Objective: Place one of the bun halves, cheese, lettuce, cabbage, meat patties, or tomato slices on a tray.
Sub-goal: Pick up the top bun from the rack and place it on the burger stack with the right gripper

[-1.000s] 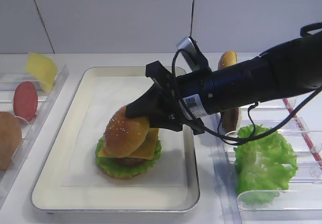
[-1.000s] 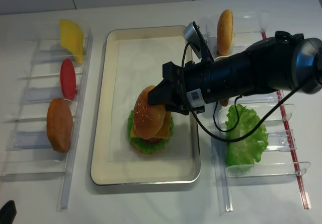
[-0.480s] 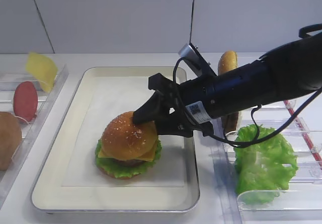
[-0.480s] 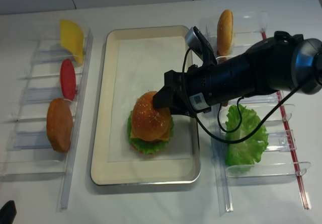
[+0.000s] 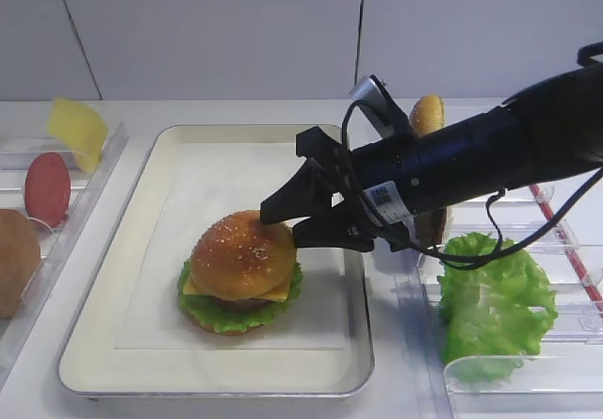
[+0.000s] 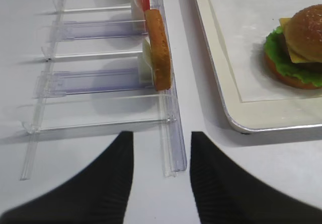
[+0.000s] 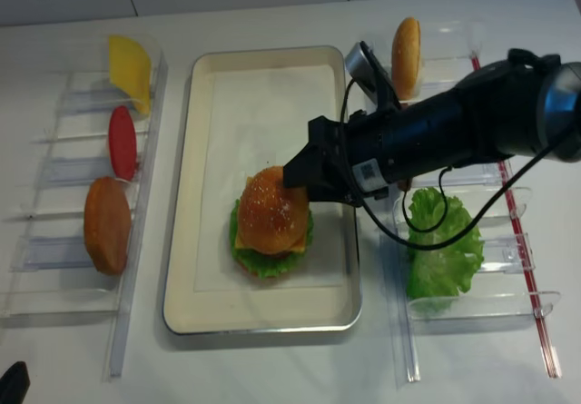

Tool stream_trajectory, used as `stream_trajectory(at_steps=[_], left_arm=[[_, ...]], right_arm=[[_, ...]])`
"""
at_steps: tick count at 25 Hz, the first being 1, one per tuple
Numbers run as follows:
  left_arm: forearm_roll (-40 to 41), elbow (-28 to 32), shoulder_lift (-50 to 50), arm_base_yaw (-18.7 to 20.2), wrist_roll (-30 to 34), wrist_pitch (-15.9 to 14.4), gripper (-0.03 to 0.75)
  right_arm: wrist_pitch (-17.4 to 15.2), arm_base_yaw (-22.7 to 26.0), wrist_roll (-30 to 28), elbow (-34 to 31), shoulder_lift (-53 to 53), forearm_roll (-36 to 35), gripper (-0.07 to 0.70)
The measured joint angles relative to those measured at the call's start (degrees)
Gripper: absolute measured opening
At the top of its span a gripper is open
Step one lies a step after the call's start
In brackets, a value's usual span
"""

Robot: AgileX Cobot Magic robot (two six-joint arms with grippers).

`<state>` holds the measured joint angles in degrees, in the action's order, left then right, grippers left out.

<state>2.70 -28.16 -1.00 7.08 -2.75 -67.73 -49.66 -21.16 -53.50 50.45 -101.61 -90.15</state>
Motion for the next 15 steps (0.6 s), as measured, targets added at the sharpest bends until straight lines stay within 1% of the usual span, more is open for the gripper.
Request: stream_trajectory(at_steps=[4,10,15], left_arm=[[0.0,0.0,0.0,0.0,0.0,0.0,0.254],[0.0,0.0,0.0,0.0,0.0,0.0,0.254],[0.0,0.0,0.0,0.0,0.0,0.0,0.254]], right_arm=[[-0.6,0.4,0.1,0.0,0.0,0.0,0.413],[-2.0,3.8,0.1,0.0,0.0,0.1,0.414],[-3.0,3.9,0.2,0.0,0.3,1.0,0.414]])
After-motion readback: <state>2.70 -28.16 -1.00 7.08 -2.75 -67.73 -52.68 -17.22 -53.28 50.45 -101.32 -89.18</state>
